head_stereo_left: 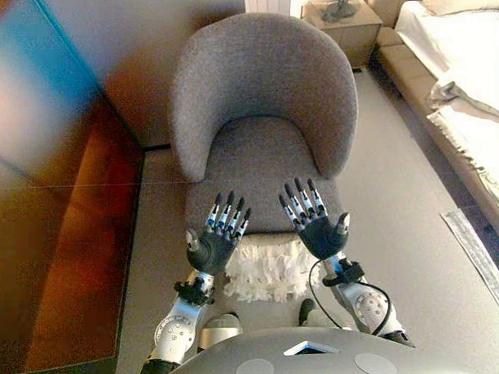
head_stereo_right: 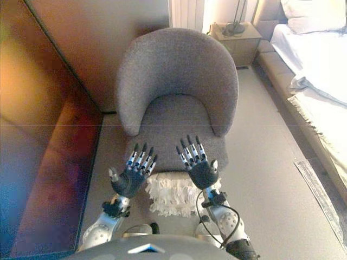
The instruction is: Pick up the cushion and take it to the sofa
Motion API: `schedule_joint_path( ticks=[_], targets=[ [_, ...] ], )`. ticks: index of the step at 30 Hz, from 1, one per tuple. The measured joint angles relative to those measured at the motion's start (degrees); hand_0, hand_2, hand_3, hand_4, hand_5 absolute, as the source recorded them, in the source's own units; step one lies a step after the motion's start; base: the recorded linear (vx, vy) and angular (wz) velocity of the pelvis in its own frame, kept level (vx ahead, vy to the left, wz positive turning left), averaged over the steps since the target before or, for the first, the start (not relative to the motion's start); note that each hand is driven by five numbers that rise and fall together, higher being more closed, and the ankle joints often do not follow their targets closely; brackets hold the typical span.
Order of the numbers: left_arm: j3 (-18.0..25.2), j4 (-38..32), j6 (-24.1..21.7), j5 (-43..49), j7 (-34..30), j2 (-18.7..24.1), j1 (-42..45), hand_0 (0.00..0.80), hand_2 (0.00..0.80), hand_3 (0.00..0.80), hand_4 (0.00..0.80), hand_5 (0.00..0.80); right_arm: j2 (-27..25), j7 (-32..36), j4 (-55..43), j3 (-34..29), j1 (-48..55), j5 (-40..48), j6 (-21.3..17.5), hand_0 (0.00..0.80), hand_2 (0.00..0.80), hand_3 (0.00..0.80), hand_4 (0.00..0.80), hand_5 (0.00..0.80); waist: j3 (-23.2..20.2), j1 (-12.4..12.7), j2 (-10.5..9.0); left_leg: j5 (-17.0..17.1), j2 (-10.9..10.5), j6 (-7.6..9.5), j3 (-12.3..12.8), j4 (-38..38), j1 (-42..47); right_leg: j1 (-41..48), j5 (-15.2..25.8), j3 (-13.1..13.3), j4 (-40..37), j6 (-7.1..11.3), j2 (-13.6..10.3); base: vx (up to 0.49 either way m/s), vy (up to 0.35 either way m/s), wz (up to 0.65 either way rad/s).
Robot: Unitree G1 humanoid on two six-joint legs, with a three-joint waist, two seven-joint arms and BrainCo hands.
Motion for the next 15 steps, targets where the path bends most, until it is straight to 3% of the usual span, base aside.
schedule_joint_path(
  ticks=[13,15],
  targets=[
    [0.0,0.0,-0.46,0.21,0.98,0.8,-0.08,0.0,0.0,0.0,0.0,0.0,-0.97,0.25,0.0,0.87,0.23,-2.98,-0.75,0.0,0.0,0.0,0.0,0.0,-0.37,-0.02,-0.49,0.03,-0.09,-0.05,0.03,-0.23,0.57,0.4,-0.04,0.01,-0.1,0.09,0.0,0.006,0.004,0.0],
    [-0.11,0.08,-3.52,3.37,5.12,2.52,-0.13,0.0,0.0,0.0,0.0,0.0,-2.13,-3.46,0.22,1.1,0.24,-8.82,-3.44,0.0,0.0,0.0,0.0,0.0,-0.37,-0.03,-0.48,0.03,-0.07,-0.05,0.05,-0.09,0.57,0.41,-0.05,0.02,-0.06,0.08,0.0,0.045,0.029,0.0]
  ],
)
